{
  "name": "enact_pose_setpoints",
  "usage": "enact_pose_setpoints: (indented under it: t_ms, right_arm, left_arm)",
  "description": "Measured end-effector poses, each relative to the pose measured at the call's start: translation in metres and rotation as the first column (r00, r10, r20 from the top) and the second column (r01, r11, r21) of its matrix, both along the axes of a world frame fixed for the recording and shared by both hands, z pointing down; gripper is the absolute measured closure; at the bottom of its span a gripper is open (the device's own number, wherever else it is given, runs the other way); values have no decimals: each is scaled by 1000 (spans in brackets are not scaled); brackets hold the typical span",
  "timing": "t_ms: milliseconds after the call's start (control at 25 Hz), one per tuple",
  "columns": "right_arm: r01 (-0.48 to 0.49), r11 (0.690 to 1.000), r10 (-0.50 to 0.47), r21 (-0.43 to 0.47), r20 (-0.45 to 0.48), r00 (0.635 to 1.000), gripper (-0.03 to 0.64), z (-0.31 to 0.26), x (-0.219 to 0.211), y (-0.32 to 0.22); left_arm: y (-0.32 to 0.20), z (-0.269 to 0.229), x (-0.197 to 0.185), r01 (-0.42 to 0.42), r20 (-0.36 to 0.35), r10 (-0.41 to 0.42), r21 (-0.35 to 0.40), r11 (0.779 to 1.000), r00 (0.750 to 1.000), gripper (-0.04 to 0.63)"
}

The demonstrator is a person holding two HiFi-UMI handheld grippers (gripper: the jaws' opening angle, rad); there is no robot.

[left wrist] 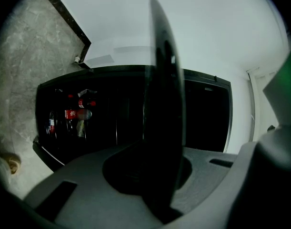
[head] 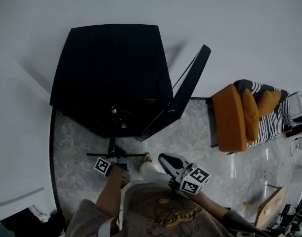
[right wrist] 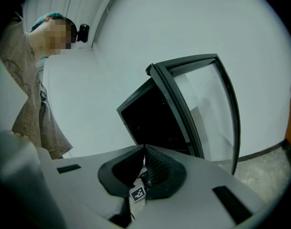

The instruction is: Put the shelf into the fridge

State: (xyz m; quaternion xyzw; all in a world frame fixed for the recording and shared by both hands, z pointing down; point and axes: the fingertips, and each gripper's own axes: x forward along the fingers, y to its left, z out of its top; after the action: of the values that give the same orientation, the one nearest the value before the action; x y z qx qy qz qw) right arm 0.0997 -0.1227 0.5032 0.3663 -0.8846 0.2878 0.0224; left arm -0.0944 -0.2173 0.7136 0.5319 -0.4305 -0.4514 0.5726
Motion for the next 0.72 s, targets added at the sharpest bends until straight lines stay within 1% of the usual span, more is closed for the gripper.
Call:
enact_pose_setpoints:
  t_ms: [120,520,720]
  right_arm:
    - [4,1000,-4,-4,-5,1000,594,2,-2,2]
    - [-11,1000,10,-20,-19,1000,594,8,-4,9]
    - [-14,1000,14,-13,-26,1000,594,7,-8,9]
  left_arm:
    - [-7,7,-3,17,1,-17,-10,1000,1000,580]
    - [-26,22,1,24,-8,-24,-22,999,1000,578]
    - [-36,26,1,20,4,-20,-2,1000,1000,579]
